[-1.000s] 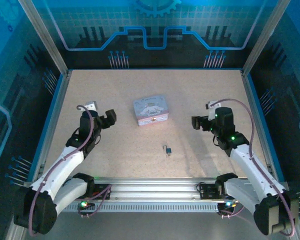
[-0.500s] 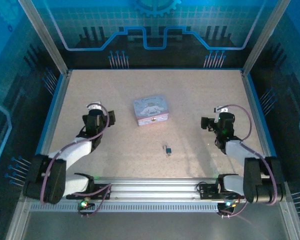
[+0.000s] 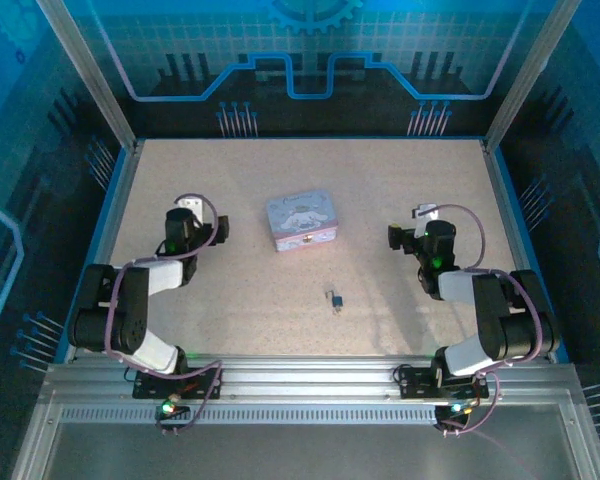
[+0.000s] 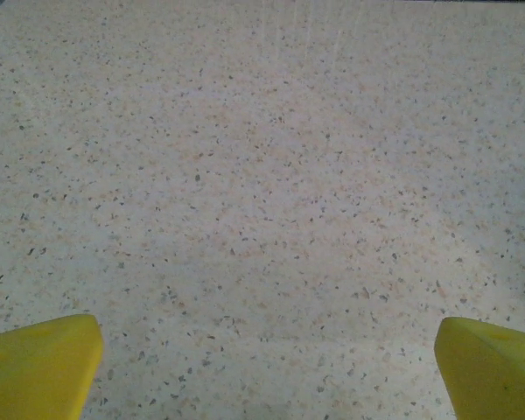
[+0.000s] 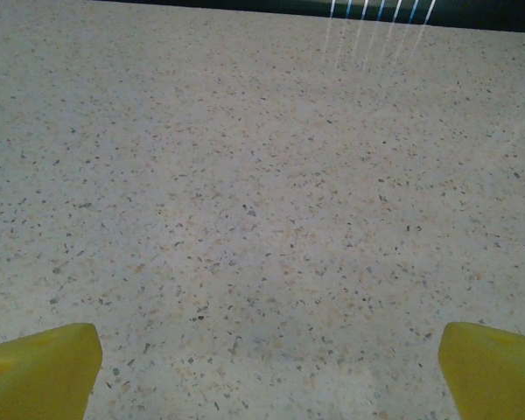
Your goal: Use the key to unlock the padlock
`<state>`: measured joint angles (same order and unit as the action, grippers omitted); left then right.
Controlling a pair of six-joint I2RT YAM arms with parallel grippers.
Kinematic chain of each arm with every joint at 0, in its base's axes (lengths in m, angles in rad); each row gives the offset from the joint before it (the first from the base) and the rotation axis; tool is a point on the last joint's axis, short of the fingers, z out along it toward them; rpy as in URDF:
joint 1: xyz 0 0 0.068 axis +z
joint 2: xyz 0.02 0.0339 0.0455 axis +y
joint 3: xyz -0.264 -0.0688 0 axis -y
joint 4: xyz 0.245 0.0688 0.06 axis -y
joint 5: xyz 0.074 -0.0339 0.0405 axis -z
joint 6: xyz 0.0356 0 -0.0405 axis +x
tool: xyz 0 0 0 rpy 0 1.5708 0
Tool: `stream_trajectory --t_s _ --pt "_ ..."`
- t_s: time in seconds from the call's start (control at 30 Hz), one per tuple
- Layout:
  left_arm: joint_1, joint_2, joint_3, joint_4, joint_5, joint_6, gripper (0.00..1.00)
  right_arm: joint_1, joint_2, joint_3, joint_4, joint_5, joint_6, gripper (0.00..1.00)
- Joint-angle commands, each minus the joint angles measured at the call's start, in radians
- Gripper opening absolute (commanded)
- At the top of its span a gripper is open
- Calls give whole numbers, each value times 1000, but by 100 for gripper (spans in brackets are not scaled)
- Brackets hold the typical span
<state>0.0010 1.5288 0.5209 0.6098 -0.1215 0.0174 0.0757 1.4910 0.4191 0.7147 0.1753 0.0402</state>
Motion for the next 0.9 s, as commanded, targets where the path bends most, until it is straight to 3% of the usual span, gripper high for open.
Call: stream_trajectory --t_s 0.0,0.07,0.2,0.87 --pt "6 -14 -90 171 105 -17 99 -7 10 -5 69 -6 -14 100" --pt "10 31 -156 363 91 -23 99 -7 9 -6 72 -4 -14 100" --pt "10 16 -138 298 55 -38 99 -7 9 -5 71 -5 -13 100" --pt "8 19 -143 311 55 -36 99 3 11 1 61 -4 -26 100"
